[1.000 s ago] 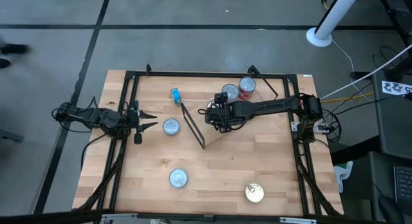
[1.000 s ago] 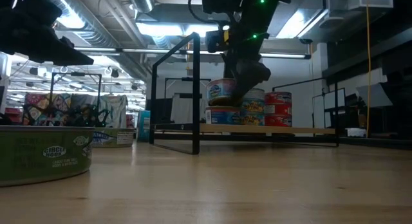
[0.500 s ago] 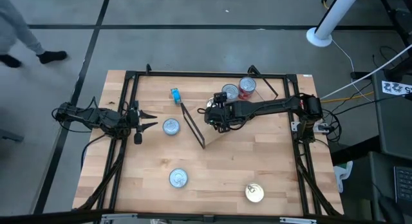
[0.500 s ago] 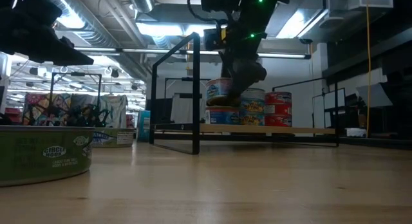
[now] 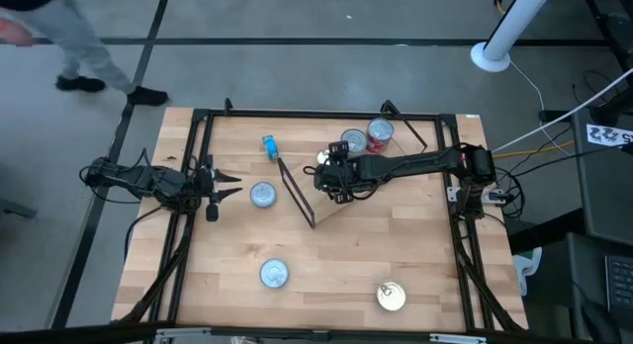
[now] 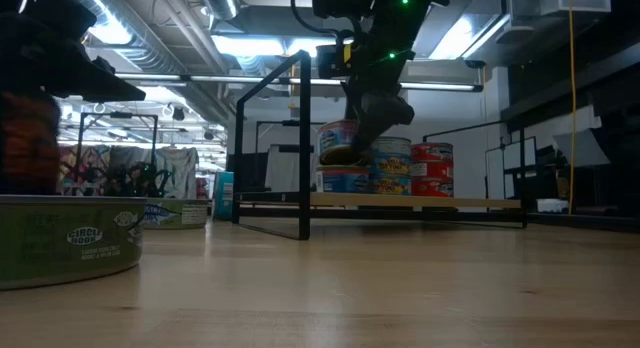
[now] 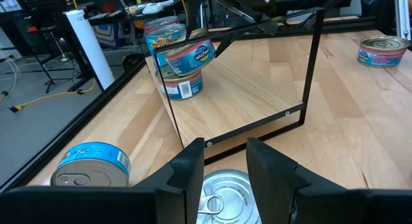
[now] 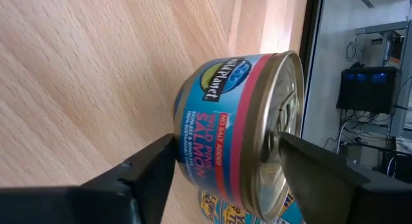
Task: Stack canned seafood by type on shelf
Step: Stack the left blue tuna can on top of the blue tuna can on the shelf
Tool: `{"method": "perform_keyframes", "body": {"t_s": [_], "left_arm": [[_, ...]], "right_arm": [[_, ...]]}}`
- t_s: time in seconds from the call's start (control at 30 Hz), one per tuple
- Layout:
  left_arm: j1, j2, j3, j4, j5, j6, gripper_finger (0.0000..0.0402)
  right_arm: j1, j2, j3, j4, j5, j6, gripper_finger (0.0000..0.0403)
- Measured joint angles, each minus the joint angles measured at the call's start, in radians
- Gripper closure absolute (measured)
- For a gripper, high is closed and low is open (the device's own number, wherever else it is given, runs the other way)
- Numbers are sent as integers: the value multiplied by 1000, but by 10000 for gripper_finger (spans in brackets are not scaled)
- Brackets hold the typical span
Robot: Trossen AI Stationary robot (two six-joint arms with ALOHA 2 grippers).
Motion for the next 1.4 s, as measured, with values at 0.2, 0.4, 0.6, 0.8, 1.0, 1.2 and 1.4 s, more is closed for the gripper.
{"method": "perform_keyframes", "body": {"t_s": [0.2, 0.4, 0.6, 0.8, 1.0, 1.2, 1.4], "left_arm": [[0, 0, 0, 0, 0, 0, 290], [0, 0, 0, 0, 0, 0, 290], [0, 0, 0, 0, 0, 0, 290], [0, 0, 0, 0, 0, 0, 290], [0, 0, 0, 0, 0, 0, 290], [0, 0, 0, 2, 7, -40, 290], [0, 0, 0, 156, 8, -394, 290]], "right_arm": [[0, 0, 0, 1, 4, -1, 173], [0, -1, 1, 0, 47, -2, 203], [0, -1, 1, -2, 55, -2, 204], [1, -2, 1, -2, 30, -2, 204], [15, -2, 1, -20, 33, -2, 204], [34, -2, 1, -30, 48, -3, 204], [35, -1, 0, -36, 89, -3, 212]]}}
